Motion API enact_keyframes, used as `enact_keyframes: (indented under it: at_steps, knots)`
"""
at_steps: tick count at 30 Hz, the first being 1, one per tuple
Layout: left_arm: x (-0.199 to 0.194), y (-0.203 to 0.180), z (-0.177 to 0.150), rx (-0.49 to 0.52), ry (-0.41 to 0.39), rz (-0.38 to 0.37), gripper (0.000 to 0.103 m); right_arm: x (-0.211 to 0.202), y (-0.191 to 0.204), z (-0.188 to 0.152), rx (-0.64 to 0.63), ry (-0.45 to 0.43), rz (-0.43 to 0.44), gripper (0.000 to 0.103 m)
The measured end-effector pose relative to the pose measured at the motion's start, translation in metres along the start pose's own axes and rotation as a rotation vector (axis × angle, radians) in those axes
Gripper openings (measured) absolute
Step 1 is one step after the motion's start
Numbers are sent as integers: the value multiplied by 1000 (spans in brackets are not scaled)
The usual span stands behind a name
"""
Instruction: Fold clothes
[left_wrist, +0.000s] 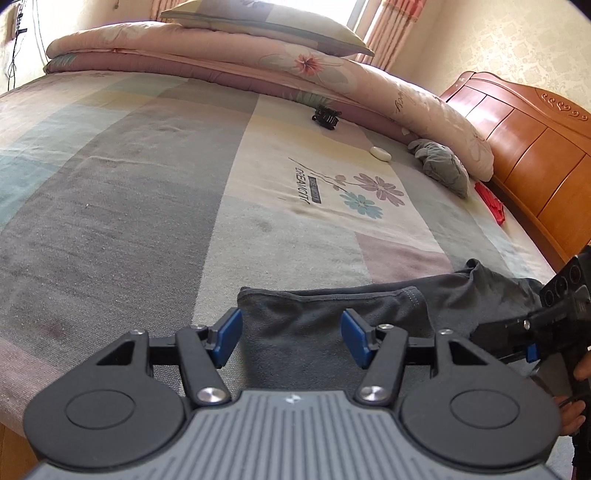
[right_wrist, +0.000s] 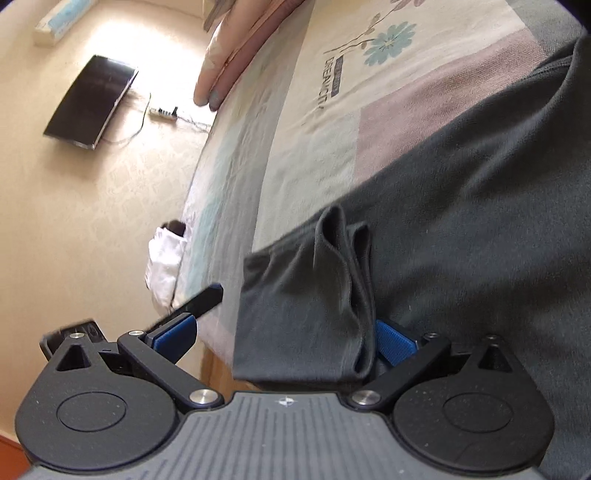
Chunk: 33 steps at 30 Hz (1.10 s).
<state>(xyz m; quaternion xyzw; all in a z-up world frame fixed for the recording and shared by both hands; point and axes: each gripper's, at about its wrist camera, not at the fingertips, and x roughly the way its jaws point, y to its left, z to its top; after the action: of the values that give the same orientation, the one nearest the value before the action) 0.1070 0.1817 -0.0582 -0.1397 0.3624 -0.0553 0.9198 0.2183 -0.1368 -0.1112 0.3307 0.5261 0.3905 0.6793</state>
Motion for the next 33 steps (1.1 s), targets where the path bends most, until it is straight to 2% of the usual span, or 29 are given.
enact_keyframes:
  at_steps: [3, 4, 5, 7, 8, 10, 12, 13, 15, 17, 23, 25, 29, 33]
  knots:
    - [-4, 0, -1, -9, -16, -8, 59, -1, 5, -3, 25, 5, 2, 103]
    - [-6, 1, -1, -9, -23, -14, 59, 3, 9, -9, 14, 40, 22, 103]
    - [-8, 1, -1, -8, -25, -16, 59, 6, 11, -13, -21, 48, 5, 103]
    - [-10, 3, -2, -6, -27, -18, 60, 13, 16, -22, -90, 65, -27, 97]
    - [-10, 4, -2, -5, -25, -12, 60, 12, 14, -23, -97, 52, -11, 97]
    - [-11, 6, -2, -7, -21, 1, 60, 7, 5, -22, -52, 18, -5, 88]
    - [-11, 6, -4, -5, -19, 1, 60, 2, -3, -21, -20, -10, -15, 65]
    - [-11, 5, -4, -4, -17, 0, 60, 0, -9, -23, -9, -23, -25, 57]
    - [-11, 5, -6, -3, -15, -2, 60, -2, -13, -27, 3, -38, -45, 24]
    - [-11, 4, -7, -1, -12, -3, 60, -2, -11, -29, 2, -40, -65, 8]
    - [-13, -2, -8, 19, -13, -19, 60, -2, -5, -38, 1, -46, -126, 10]
    - [-15, -3, -8, 27, -17, -27, 63, -2, -3, -41, 1, -48, -147, 10]
    - [-4, -8, -4, 42, -4, -52, 64, -2, 1, -48, -34, -65, -184, 10]
    - [24, -16, 1, 74, 23, -89, 64, -5, 4, -51, -47, -67, -206, 11]
